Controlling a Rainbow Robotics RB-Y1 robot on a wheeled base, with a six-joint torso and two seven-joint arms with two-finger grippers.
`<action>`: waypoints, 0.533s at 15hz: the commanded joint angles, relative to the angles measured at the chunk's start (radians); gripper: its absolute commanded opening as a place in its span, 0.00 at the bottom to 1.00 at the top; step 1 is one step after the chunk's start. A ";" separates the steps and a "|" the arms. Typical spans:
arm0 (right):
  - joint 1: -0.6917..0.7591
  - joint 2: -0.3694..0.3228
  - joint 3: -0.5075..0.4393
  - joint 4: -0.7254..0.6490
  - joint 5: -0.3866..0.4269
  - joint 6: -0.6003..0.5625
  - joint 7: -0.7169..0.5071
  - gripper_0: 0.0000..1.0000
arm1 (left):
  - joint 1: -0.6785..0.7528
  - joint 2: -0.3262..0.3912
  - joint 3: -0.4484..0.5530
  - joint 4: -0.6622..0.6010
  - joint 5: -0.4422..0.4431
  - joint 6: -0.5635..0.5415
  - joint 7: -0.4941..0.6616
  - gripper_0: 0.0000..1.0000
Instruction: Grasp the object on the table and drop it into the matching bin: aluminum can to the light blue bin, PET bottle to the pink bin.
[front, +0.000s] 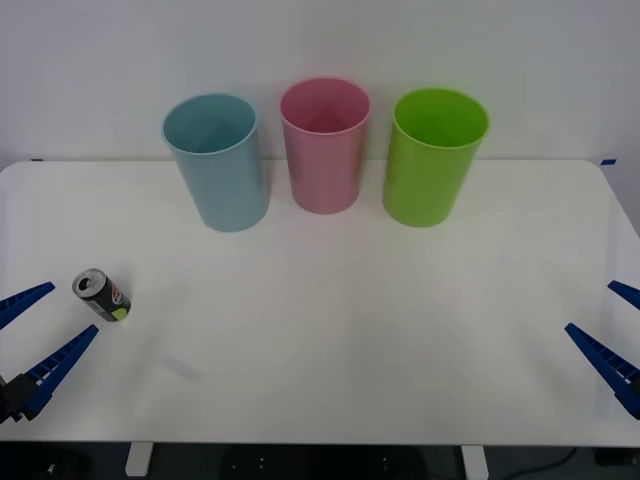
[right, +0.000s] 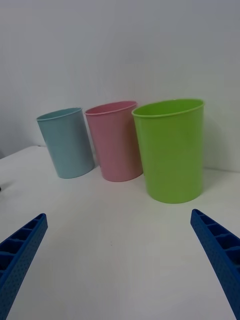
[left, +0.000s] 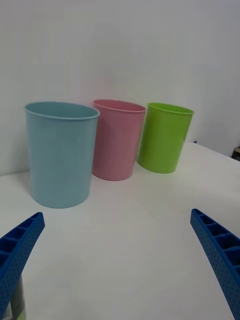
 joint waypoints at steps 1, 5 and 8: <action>0.000 0.000 0.000 0.000 0.000 0.000 0.000 1.00 | 0.000 0.000 0.000 0.000 0.000 0.000 0.000 1.00; 0.000 0.000 0.000 0.000 0.000 0.000 0.000 1.00 | 0.008 -0.047 -0.002 0.012 0.024 0.002 0.002 1.00; 0.000 0.000 0.000 0.000 0.000 0.000 0.000 1.00 | 0.010 -0.046 -0.002 0.012 0.046 0.007 0.003 1.00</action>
